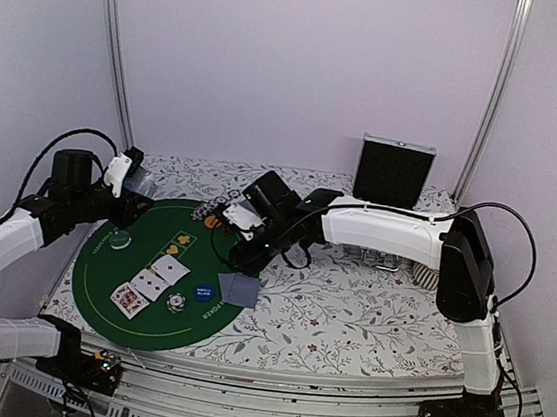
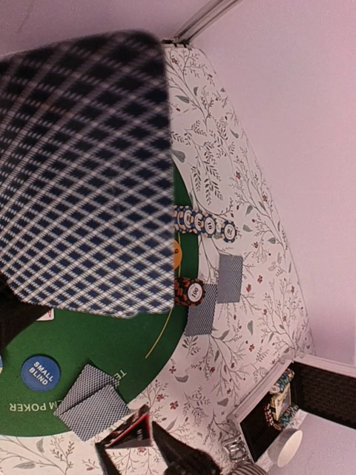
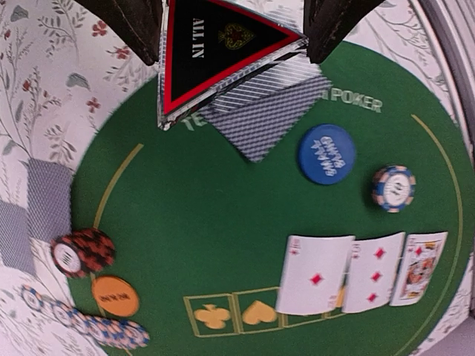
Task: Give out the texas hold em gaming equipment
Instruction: Place the all-in button in the small blind area.
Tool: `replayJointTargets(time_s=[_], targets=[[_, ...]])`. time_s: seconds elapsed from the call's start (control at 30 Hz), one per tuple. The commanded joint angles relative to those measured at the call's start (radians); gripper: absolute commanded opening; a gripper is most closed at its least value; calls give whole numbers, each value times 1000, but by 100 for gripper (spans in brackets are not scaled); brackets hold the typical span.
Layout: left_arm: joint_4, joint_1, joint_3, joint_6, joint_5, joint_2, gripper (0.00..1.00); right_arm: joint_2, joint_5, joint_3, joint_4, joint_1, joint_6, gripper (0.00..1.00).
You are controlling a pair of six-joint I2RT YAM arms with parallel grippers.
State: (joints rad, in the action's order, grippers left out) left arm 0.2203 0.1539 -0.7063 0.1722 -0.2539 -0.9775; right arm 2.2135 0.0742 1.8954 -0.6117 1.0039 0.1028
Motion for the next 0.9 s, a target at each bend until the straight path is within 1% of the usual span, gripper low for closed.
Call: replayJointTargets(time_s=[0.0, 0.17, 0.27, 0.4, 0.57, 0.6, 0.7, 0.87], targets=[[-25, 4, -9, 6, -8, 4, 40, 13, 60, 63, 32, 108, -7, 50], [-25, 4, -9, 7, -9, 3, 40, 104, 9, 119, 1, 195, -32, 50], [-24, 6, -10, 6, -10, 3, 40, 179, -28, 154, -35, 214, -42, 50], [-24, 6, -10, 7, -11, 3, 40, 231, -91, 184, -63, 229, -43, 50], [-25, 8, -9, 9, -10, 3, 40, 227, -91, 188, -55, 234, -28, 69], [-24, 8, -9, 9, -10, 3, 40, 226, -87, 188, -54, 235, -27, 74], [-24, 7, -9, 8, -12, 2, 40, 214, -73, 188, -53, 235, -25, 100], [-25, 9, -9, 10, -15, 0, 40, 152, -46, 186, -49, 235, -6, 99]])
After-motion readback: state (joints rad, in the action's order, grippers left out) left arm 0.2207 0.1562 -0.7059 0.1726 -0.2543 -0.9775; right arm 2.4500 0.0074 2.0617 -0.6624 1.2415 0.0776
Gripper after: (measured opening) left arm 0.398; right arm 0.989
